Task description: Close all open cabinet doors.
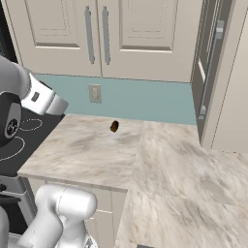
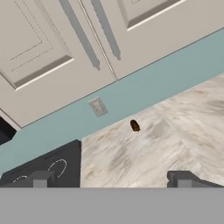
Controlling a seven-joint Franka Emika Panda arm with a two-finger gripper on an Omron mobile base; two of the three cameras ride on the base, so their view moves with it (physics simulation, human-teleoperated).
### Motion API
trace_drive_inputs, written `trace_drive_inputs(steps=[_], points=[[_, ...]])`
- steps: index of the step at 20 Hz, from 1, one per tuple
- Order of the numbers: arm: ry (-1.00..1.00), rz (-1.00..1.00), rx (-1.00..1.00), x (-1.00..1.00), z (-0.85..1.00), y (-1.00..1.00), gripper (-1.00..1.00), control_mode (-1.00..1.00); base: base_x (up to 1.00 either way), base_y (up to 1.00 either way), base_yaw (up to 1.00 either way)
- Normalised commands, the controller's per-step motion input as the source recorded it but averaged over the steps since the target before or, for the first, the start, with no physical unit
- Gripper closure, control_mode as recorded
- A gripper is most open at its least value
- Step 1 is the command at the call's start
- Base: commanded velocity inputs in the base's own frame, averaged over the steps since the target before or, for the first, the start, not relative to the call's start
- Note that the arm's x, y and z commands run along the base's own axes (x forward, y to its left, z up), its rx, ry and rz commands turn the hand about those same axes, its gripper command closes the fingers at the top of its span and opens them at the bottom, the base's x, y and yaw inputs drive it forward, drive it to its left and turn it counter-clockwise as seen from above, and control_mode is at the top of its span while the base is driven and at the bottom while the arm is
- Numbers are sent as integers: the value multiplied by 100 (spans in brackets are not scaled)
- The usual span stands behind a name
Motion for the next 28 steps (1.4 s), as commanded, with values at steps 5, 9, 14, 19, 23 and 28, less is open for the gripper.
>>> trace_drive_inputs(steps=[5,9,14,19,23,28], points=[[0,0,0,-23,0,0,-100,-100,0,0,0],[0,0,0,-19,0,1,-100,-100,0,0,0],[0,0,0,0,0,1,-100,-100,0,0,0],[3,0,0,10,0,0,-100,-100,0,0,0],[6,0,0,9,0,0,-100,-100,0,0,0],[8,0,0,0,0,0,-100,-100,0,0,0]])
